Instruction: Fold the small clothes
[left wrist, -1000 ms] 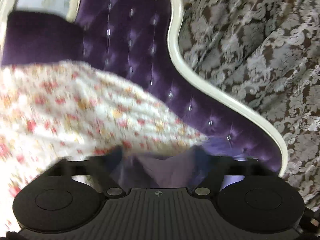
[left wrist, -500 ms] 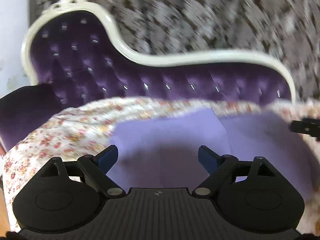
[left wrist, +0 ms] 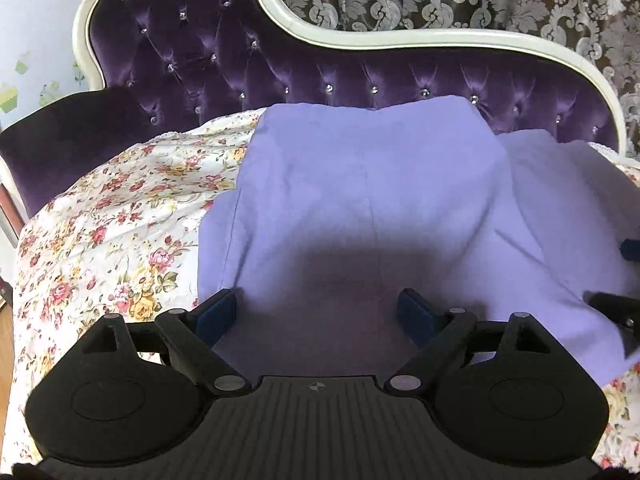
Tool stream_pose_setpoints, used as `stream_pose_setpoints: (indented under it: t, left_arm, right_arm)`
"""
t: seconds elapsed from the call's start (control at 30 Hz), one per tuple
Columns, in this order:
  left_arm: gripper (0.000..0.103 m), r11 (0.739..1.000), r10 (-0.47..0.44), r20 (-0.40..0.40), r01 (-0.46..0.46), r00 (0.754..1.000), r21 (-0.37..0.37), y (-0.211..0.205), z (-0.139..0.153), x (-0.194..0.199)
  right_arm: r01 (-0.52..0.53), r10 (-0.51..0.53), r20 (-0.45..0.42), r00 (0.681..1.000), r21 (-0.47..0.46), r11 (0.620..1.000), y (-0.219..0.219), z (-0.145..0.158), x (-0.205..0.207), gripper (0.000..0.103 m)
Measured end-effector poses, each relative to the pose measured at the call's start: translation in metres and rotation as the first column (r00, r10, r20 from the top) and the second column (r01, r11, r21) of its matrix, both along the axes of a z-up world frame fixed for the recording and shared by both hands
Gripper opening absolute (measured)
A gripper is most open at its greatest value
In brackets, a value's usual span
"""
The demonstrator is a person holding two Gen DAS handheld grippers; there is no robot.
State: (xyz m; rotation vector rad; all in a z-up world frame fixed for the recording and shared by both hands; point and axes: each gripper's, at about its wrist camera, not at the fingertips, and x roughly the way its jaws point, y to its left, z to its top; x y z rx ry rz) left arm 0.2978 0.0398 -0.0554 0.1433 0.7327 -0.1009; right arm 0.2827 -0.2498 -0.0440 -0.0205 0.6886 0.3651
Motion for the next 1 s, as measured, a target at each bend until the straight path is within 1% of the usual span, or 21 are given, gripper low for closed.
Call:
stream_pose_setpoints:
  t: [0.1,0.2,0.33,0.37,0.43,0.5,0.57,0.63,0.73,0.8,0.87,0.93,1.0]
  left_arm:
    - [0.088,1.000,-0.024,0.053,0.025,0.998,-0.018,0.005,0.011,-0.008]
    - [0.089,0.999,-0.022,0.108,0.027,0.994,-0.039,0.017,0.020,-0.024]
    - [0.089,0.995,0.012,0.119,0.000,0.993,-0.102,0.039,0.027,-0.036]
    - [0.089,0.993,0.017,0.109,-0.003,0.994,-0.122,0.045,0.027,-0.036]
    - [0.089,0.990,0.021,0.078,-0.009,0.997,-0.141,0.054,0.025,-0.034]
    - [0.089,0.988,0.009,0.034,-0.004,0.999,-0.155,0.059,0.020,-0.030]
    - [0.089,0.983,-0.005,-0.006,0.004,1.000,-0.184,0.062,0.015,-0.028]
    - [0.089,0.971,-0.001,-0.031,-0.006,1.000,-0.239,0.068,0.011,-0.027]
    - [0.090,0.943,0.008,-0.081,-0.034,0.997,-0.332,0.075,0.002,-0.016]
    - [0.091,0.922,-0.008,-0.110,-0.036,0.994,-0.387,0.076,-0.002,-0.008]
    - [0.096,0.915,-0.011,-0.129,-0.042,0.992,-0.402,0.074,-0.006,-0.001]
    - [0.098,0.914,-0.011,-0.140,-0.047,0.990,-0.404,0.070,-0.009,0.006]
    - [0.099,0.909,0.004,-0.157,-0.069,0.988,-0.411,0.066,-0.012,0.013]
  right_arm:
    - [0.003,-0.002,-0.010,1.000,0.067,0.998,-0.018,0.008,-0.004,0.096]
    - [0.067,-0.067,-0.005,0.998,0.147,0.987,-0.047,0.016,-0.013,0.096]
    - [0.173,-0.174,-0.019,0.985,0.233,0.957,-0.092,0.019,-0.026,0.097]
    - [0.204,-0.203,-0.029,0.979,0.245,0.948,-0.103,0.018,-0.029,0.097]
    - [0.249,-0.247,-0.039,0.968,0.236,0.939,-0.121,0.015,-0.035,0.097]
    - [0.285,-0.277,-0.066,0.959,0.229,0.931,-0.135,0.009,-0.037,0.097]
    - [0.309,-0.293,-0.101,0.951,0.241,0.920,-0.146,0.002,-0.039,0.097]
    - [0.322,-0.295,-0.137,0.946,0.278,0.905,-0.153,-0.004,-0.041,0.097]
    - [0.323,-0.268,-0.195,0.944,0.358,0.876,-0.160,-0.013,-0.037,0.097]
    - [0.317,-0.245,-0.222,0.944,0.394,0.863,-0.163,-0.019,-0.036,0.097]
    - [0.321,-0.234,-0.248,0.940,0.414,0.852,-0.165,-0.024,-0.031,0.099]
    - [0.326,-0.231,-0.257,0.939,0.441,0.836,-0.167,-0.026,-0.027,0.100]
    - [0.328,-0.229,-0.260,0.938,0.451,0.830,-0.169,-0.028,-0.024,0.100]
